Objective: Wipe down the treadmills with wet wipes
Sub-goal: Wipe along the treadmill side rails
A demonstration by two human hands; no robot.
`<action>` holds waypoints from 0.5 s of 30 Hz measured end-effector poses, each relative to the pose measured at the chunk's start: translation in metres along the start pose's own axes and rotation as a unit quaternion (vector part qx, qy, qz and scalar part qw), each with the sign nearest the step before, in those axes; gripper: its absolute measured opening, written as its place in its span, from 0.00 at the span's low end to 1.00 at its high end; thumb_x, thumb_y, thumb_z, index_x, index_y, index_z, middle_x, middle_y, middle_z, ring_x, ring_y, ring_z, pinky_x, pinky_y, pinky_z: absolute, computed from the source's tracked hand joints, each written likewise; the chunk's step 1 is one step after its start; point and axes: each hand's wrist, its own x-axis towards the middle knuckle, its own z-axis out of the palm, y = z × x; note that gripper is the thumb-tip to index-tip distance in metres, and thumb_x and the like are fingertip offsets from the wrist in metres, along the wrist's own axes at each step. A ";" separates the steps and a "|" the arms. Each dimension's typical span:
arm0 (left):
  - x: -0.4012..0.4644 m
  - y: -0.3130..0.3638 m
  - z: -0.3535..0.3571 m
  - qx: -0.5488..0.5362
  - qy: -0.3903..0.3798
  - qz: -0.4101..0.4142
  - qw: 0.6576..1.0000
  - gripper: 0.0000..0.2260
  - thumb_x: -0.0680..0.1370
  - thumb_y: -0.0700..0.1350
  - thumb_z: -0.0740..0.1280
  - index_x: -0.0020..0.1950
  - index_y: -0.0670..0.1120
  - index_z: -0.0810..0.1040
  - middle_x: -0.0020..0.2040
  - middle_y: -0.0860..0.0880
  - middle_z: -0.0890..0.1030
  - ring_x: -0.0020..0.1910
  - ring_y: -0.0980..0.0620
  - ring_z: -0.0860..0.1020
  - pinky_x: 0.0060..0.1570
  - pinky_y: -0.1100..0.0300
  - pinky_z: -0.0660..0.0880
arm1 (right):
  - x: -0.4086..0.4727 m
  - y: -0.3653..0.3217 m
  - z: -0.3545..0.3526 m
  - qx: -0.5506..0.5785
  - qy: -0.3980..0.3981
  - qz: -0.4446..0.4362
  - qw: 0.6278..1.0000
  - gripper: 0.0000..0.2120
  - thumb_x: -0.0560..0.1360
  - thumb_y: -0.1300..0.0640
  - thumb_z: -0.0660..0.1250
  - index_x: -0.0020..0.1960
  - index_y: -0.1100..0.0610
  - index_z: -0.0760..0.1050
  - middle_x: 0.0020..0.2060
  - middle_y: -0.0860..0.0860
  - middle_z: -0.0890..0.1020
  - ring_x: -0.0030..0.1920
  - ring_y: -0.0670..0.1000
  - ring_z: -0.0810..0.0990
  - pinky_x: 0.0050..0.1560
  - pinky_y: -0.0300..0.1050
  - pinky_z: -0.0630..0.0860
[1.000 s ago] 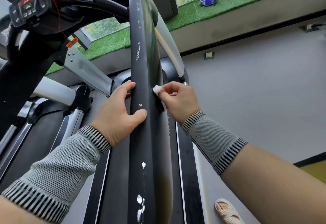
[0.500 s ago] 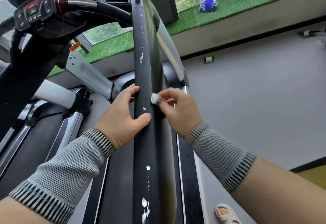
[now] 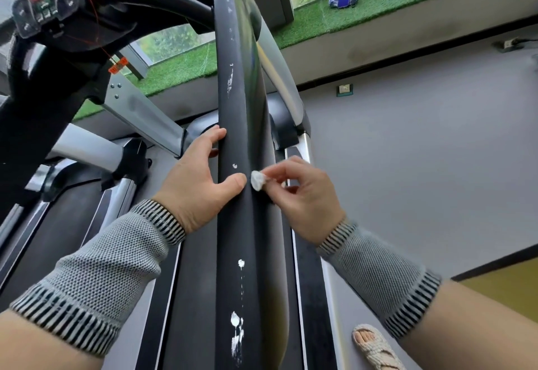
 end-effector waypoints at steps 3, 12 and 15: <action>0.000 0.003 0.000 -0.011 0.007 0.001 1.000 0.45 0.58 0.65 0.62 0.74 0.48 0.63 0.68 0.61 0.64 0.62 0.62 0.69 0.60 0.63 0.68 | 0.038 -0.001 0.009 -0.013 0.049 0.027 0.998 0.06 0.72 0.57 0.72 0.38 0.49 0.79 0.38 0.49 0.79 0.33 0.42 0.75 0.40 0.32 0.70; -0.010 0.006 0.008 -0.015 0.044 0.013 0.999 0.35 0.66 0.53 0.66 0.73 0.48 0.64 0.67 0.61 0.66 0.59 0.71 0.66 0.60 0.70 0.65 | -0.004 0.016 0.001 0.008 0.045 0.045 0.998 0.04 0.71 0.64 0.71 0.40 0.56 0.81 0.39 0.50 0.80 0.39 0.48 0.80 0.42 0.41 0.77; -0.009 0.007 0.010 -0.028 0.052 0.002 0.998 0.36 0.65 0.52 0.66 0.74 0.48 0.64 0.65 0.61 0.66 0.58 0.71 0.65 0.67 0.59 0.68 | 0.040 0.028 0.009 0.029 0.076 0.097 0.992 0.08 0.72 0.61 0.71 0.37 0.51 0.78 0.36 0.51 0.81 0.35 0.47 0.78 0.43 0.43 0.77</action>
